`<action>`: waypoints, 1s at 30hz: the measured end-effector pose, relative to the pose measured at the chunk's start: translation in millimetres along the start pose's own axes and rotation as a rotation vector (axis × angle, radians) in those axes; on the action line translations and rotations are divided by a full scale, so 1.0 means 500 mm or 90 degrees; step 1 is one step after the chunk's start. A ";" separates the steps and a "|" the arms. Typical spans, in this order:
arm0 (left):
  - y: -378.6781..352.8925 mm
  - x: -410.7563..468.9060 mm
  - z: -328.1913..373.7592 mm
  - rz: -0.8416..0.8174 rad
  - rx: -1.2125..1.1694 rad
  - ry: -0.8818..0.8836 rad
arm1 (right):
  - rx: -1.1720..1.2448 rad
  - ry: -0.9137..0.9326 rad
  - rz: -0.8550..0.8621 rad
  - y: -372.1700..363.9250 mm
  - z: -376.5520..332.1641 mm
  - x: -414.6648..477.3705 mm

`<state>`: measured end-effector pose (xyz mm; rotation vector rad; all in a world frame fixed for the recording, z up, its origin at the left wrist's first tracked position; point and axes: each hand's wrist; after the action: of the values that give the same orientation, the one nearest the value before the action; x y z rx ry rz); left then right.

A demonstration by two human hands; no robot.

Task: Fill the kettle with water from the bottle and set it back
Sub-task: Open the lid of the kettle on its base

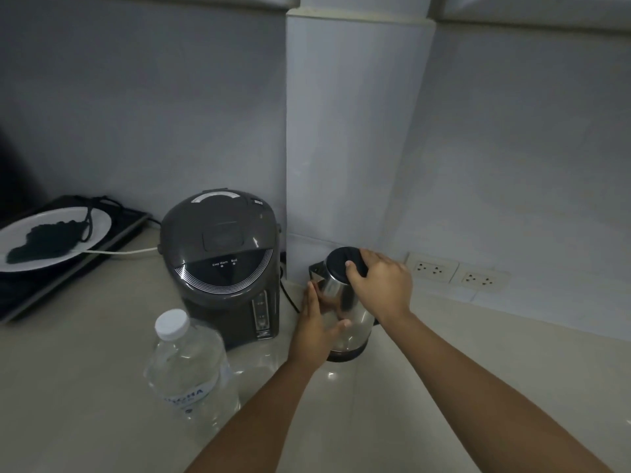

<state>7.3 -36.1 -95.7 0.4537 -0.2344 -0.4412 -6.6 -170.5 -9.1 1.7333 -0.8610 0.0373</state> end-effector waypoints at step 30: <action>-0.004 0.003 -0.012 -0.011 0.030 -0.012 | -0.046 0.131 -0.121 0.046 0.022 0.026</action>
<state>9.7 -35.9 -101.8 0.4984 -0.2600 -0.4586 -14.3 -188.4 12.0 1.7030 -0.5397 0.0559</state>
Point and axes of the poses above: each hand's wrist, its own x-axis towards the middle knuckle, its own y-axis out of the back of the hand, z = x × y, and after that the axes turned 10 degrees about -y, right-handed
